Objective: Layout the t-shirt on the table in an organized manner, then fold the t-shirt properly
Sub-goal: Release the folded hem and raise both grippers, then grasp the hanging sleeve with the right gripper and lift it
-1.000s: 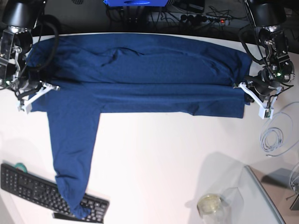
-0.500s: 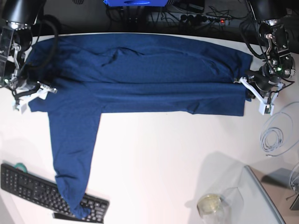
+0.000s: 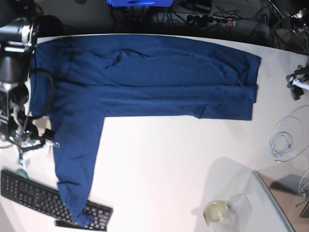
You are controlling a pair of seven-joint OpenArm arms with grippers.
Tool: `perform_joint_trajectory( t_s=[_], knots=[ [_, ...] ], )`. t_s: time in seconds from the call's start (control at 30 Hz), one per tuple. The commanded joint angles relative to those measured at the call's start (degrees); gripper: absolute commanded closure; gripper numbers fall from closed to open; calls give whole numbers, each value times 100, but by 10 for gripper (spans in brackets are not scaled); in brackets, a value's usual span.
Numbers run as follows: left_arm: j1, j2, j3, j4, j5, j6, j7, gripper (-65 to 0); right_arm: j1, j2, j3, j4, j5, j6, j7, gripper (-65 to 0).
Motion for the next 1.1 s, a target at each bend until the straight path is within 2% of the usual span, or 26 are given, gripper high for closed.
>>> perform_joint_trajectory(
  t_s=[0.0, 0.1, 0.17, 0.4, 0.57, 0.6, 0.67, 0.77, 0.87, 0.97, 1.07],
  knots=[
    [77, -125, -248, 68, -10, -100, -78, -527, 297, 51, -133, -330, 28, 12, 208, -353],
    [156, -125, -775, 33, 25, -769, -78, -527, 702, 95, -511, -1429, 28, 12, 1017, -353],
    [262, -116, -1057, -38, 43, -1041, -78, -527, 860, 95, -713, -1877, 28, 12, 1430, -353],
    [306, -142, -1382, -416, 52, -1314, -78, -527, 992, 51, -942, -2414, 28, 12, 1887, -350],
    [306, -142, -1347, -425, 52, -1314, -78, -527, 930, 24, -933, -2431, 28, 12, 1870, -342],
    [306, -142, -1338, -442, 52, -1314, -78, -527, 922, -2, -933, -2431, 28, 12, 1870, -315],
    [297, -142, -1338, -460, 52, -1314, -78, -527, 922, -55, -933, -2431, 28, 12, 1870, -207],
    [288, -142, -1329, -451, 61, -1314, -78, -527, 922, -81, -933, -2422, 28, 12, 1861, 0],
    [279, -142, -1329, -451, 61, -1314, -78, -527, 913, -99, -924, -2132, 37, 12, 1623, -2],
    [288, -142, -1320, -451, 61, -1314, -78, -527, 640, -125, -907, -1104, 54, 3, 1026, 0],
    [306, -151, -995, -451, 61, -1296, -78, -527, 280, -151, -898, 13, 63, -23, 375, 0]
  ],
)
